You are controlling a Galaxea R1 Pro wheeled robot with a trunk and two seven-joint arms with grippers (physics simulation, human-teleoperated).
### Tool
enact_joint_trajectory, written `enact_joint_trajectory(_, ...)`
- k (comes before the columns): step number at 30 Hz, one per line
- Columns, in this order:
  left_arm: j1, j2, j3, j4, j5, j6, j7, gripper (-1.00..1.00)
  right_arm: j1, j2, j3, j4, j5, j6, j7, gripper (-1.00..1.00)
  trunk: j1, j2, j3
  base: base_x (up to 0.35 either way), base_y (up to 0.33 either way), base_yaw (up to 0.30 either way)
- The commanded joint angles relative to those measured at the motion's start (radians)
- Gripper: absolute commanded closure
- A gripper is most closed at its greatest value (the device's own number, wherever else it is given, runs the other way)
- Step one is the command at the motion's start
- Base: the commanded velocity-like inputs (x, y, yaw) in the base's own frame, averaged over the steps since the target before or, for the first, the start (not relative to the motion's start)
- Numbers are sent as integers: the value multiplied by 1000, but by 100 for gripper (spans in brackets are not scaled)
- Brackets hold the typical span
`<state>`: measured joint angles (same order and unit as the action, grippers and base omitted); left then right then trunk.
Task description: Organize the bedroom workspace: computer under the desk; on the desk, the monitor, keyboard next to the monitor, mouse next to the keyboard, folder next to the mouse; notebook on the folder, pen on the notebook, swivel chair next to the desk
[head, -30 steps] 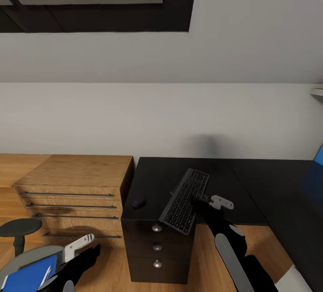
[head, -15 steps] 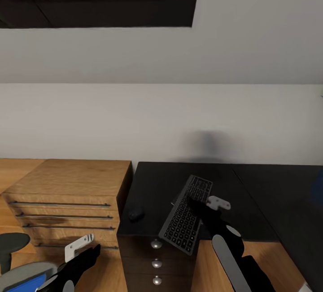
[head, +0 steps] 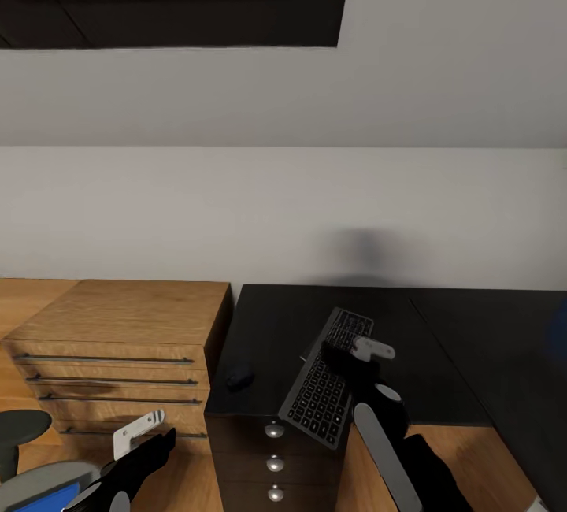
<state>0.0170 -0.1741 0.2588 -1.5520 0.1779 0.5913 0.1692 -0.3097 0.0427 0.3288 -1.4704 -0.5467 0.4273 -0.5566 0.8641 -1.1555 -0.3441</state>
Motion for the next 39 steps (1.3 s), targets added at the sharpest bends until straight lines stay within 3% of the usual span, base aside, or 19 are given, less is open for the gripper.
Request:
enact_joint_trajectory(1,0,0,0,-2,11,4,7,-100,-12,6,2,9,-1,17,-13,-100,0,-1,-1,1,0,0)
enact_joint_trajectory(3,0,0,1,-2,10,4,8,-100,-77,26,3,105,28,80,-25,-100,0,-1,-1,0,0,0)
enact_joint_trajectory(8,0,0,0,-1,9,3,10,-100,-153,33,10,253,68,110,-25,-100,0,-1,-1,0,0,0)
enact_joint_trajectory(17,0,0,0,0,9,2,11,-100,-161,32,20,266,72,71,-25,-100,0,-1,-1,0,0,39)
enact_joint_trajectory(31,0,0,0,0,10,1,10,-100,-161,28,21,272,75,64,-23,-100,0,-1,-6,4,0,242)
enact_joint_trajectory(39,0,0,0,0,11,2,9,-100,-161,24,21,277,76,64,-23,-100,0,-1,-11,214,0,150)
